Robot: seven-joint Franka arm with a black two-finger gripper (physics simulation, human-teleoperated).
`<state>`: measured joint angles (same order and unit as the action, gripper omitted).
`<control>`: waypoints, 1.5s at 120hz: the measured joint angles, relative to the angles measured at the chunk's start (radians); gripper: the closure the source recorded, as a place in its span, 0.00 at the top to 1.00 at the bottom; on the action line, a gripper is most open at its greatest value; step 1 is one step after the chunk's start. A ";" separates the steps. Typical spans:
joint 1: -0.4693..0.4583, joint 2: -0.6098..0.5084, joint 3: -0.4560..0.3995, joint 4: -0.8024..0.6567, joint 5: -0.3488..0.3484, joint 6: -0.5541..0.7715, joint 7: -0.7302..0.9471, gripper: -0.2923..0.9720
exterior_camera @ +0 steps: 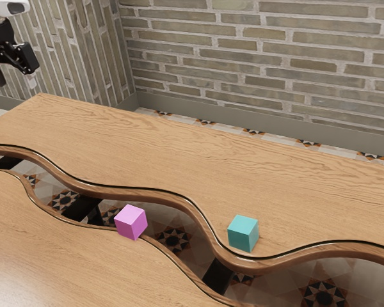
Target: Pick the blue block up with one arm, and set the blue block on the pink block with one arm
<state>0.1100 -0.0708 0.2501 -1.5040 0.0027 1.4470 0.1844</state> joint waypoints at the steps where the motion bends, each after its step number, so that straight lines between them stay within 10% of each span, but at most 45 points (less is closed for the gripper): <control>1: 0.000 0.000 0.000 0.000 0.000 0.000 0.000 0.77; 18: 0.016 -0.034 -0.035 0.109 0.010 -0.016 0.000 0.77; 29: 0.026 -0.048 -0.222 0.261 0.017 -0.076 -0.011 0.77; 52: -0.134 0.075 -0.441 -0.085 0.007 0.040 -0.063 0.77; 70: -0.203 0.166 -0.477 -0.291 0.004 0.269 -0.130 0.77; 88: -0.070 0.207 -0.454 -0.230 -0.019 0.469 -0.242 0.77; 116: -0.194 0.322 -0.451 -0.231 -0.112 0.731 -0.402 0.77; 180: -0.372 0.577 -0.398 -0.162 -0.113 0.804 -0.650 0.77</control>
<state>-0.2622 0.5065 -0.1481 -1.6661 -0.1105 2.2505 -0.4655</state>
